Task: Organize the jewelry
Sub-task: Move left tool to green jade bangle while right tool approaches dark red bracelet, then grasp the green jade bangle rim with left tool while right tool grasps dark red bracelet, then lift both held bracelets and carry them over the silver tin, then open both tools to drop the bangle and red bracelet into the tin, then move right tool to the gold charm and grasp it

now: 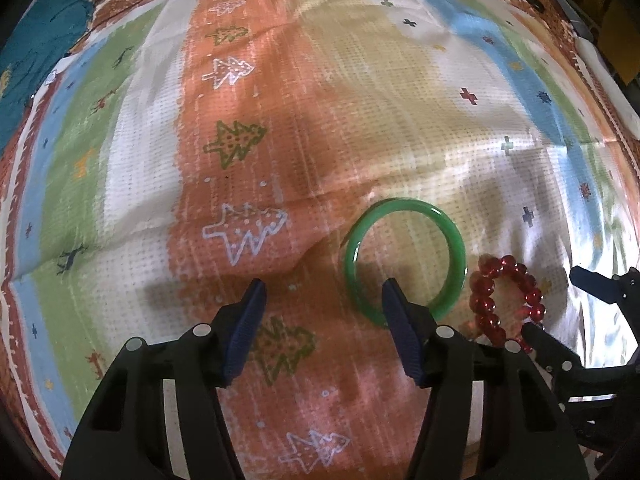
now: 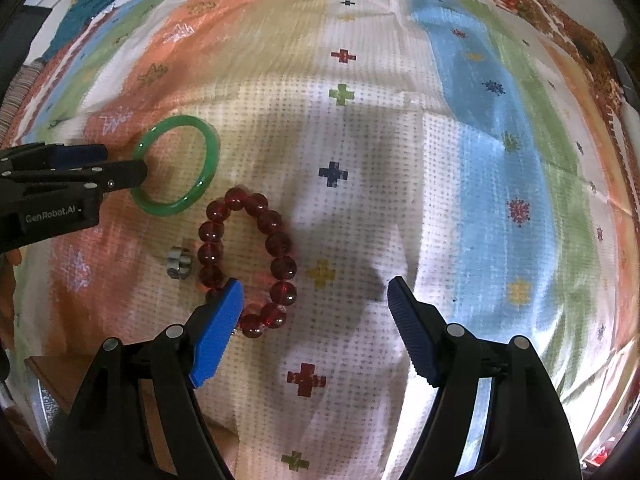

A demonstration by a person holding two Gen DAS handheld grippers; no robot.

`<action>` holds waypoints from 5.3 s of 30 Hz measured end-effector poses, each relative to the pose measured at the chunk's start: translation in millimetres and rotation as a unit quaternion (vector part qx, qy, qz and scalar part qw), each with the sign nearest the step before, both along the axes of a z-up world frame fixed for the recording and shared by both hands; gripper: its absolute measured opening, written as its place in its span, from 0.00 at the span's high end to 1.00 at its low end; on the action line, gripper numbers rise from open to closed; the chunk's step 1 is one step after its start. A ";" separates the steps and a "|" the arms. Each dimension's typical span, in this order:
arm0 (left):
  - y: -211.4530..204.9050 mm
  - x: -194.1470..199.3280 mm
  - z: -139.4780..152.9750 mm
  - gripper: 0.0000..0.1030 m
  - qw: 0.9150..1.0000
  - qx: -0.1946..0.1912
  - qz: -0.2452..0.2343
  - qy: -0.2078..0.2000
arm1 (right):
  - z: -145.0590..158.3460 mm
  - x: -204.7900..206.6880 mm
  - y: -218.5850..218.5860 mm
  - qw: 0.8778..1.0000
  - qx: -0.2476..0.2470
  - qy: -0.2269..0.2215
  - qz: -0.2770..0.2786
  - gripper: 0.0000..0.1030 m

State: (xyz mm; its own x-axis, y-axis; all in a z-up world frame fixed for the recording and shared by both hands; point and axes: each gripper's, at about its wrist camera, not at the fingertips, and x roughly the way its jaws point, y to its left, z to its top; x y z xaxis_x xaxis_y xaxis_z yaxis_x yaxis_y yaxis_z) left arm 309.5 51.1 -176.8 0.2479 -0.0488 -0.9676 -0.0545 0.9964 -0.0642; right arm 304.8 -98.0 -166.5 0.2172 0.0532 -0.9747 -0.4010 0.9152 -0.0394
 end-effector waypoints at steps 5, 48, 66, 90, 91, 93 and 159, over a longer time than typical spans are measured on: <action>-7.8 3.9 -5.9 0.59 1.000 0.026 -0.012 -0.003 | -5.0 -0.5 1.2 1.000 -0.014 -0.001 -0.003 0.39; -14.8 -45.6 70.7 0.93 0.997 0.041 -0.031 -0.054 | 73.7 -9.2 -16.2 0.995 0.048 -0.091 -0.010 0.86; -14.1 -80.4 112.2 0.93 0.995 0.010 -0.031 -0.094 | 96.8 -38.8 -18.3 0.991 0.062 -0.115 -0.002 0.86; -28.3 -149.4 152.7 0.93 0.988 0.003 -0.056 -0.145 | 134.9 -93.8 -12.3 0.983 0.097 -0.152 0.033 0.86; -28.7 -151.4 152.8 0.93 0.988 0.004 -0.058 -0.145 | 135.7 -95.9 -12.1 0.983 0.099 -0.151 0.034 0.86; -28.3 -156.4 152.1 0.93 0.988 0.006 -0.058 -0.145 | 137.5 -101.3 -11.4 0.983 0.106 -0.148 0.037 0.86; -23.3 -168.5 131.5 0.64 0.992 -0.021 0.012 -0.121 | 114.0 -138.8 -18.0 0.991 0.077 -0.104 0.034 0.58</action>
